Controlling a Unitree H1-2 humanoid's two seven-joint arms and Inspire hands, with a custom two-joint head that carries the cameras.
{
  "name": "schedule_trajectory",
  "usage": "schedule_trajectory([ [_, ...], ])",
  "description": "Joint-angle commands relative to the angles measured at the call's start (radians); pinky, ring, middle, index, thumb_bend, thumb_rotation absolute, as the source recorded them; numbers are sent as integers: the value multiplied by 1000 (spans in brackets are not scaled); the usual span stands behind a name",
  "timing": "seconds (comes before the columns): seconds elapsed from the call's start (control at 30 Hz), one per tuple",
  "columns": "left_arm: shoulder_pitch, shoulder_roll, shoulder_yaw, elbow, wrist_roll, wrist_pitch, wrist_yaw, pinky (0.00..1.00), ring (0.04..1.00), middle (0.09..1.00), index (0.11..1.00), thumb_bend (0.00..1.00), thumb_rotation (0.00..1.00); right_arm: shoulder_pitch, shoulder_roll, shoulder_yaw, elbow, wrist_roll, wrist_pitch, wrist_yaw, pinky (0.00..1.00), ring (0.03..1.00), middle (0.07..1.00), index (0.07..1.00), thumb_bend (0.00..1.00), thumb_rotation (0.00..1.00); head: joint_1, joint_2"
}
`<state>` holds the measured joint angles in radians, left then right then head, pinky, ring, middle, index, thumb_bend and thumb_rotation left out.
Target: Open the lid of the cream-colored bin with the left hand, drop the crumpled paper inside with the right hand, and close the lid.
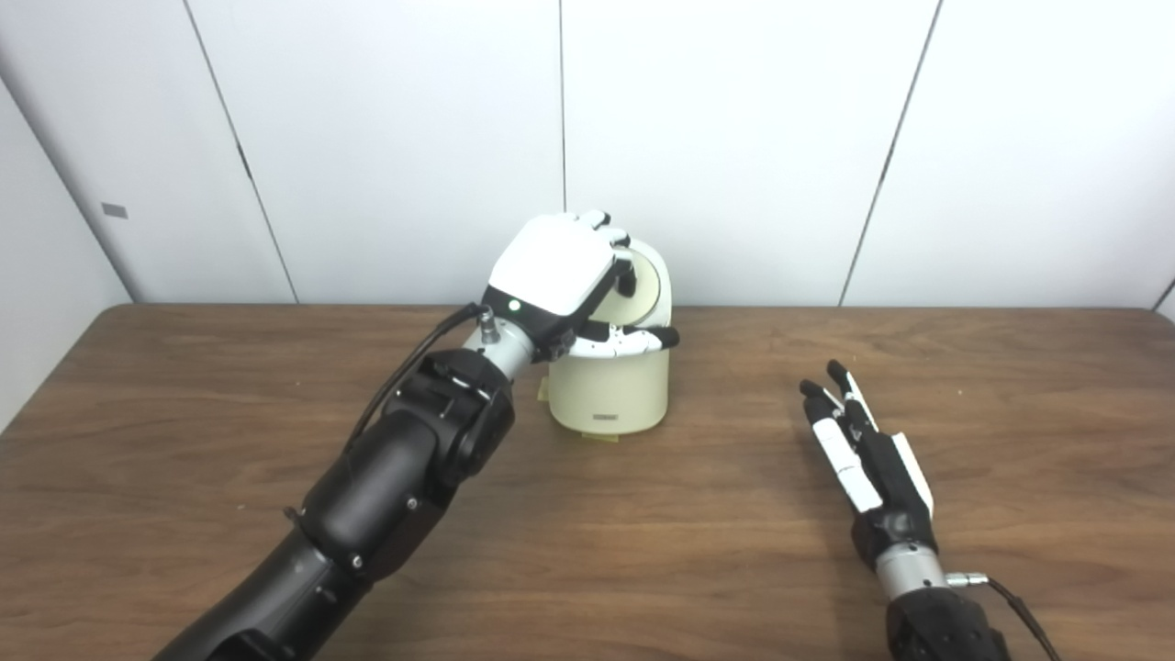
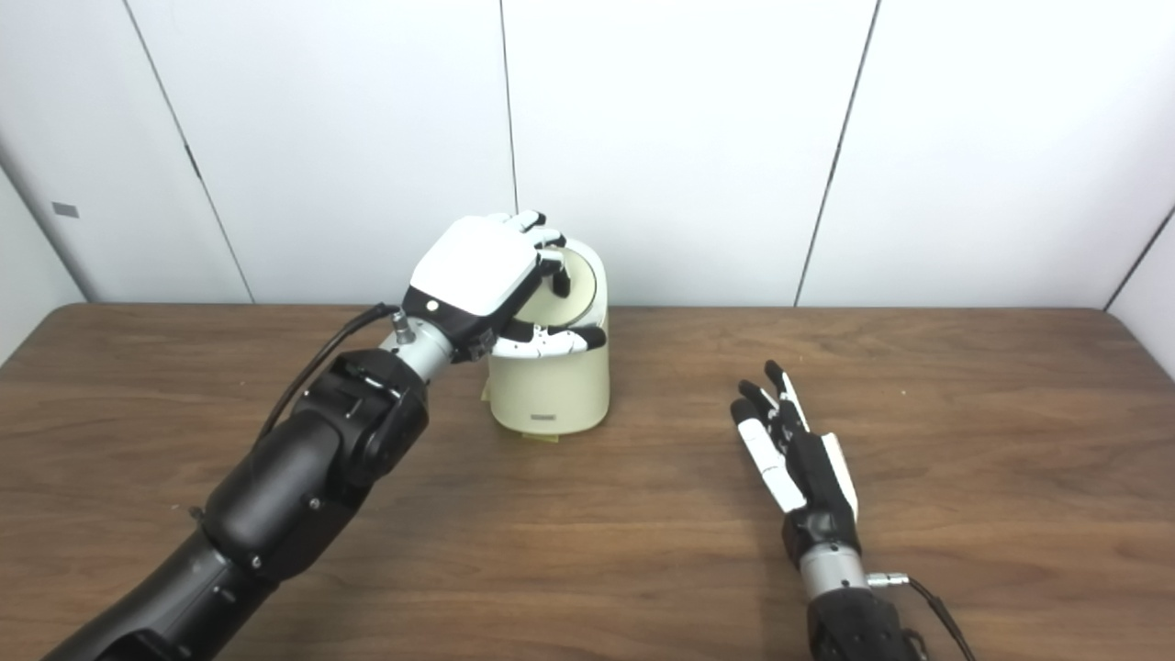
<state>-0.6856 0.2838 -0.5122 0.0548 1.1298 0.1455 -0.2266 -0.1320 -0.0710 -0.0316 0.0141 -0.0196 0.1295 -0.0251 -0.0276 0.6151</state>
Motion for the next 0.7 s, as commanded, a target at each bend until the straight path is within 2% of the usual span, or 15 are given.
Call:
schedule_trajectory([
  [0.0,-21,11,10,12,38,15,6,897,930,870,638,637,962,10,-13,-19,11,13,49,5,1000,929,897,953,520,728,0,2],
  [0.07,-19,9,10,16,49,13,11,891,928,867,634,635,963,8,-16,-23,18,23,44,11,1000,934,909,958,510,705,0,3],
  [0.17,-11,9,14,14,50,10,14,900,934,871,636,631,967,6,-25,-15,27,6,42,14,1000,932,912,968,520,759,0,3],
  [0.33,4,12,13,10,52,14,2,930,949,894,653,626,975,-1,-21,-16,25,15,42,20,1000,932,904,956,510,750,3,4],
  [0.5,13,10,4,42,69,10,24,935,942,893,652,645,998,-19,-28,-21,36,29,43,31,1000,945,912,937,546,762,0,4],
  [0.67,30,6,-1,57,76,13,22,939,958,908,654,652,1000,-25,-42,-30,6,47,75,43,1000,971,910,931,599,833,-16,11],
])
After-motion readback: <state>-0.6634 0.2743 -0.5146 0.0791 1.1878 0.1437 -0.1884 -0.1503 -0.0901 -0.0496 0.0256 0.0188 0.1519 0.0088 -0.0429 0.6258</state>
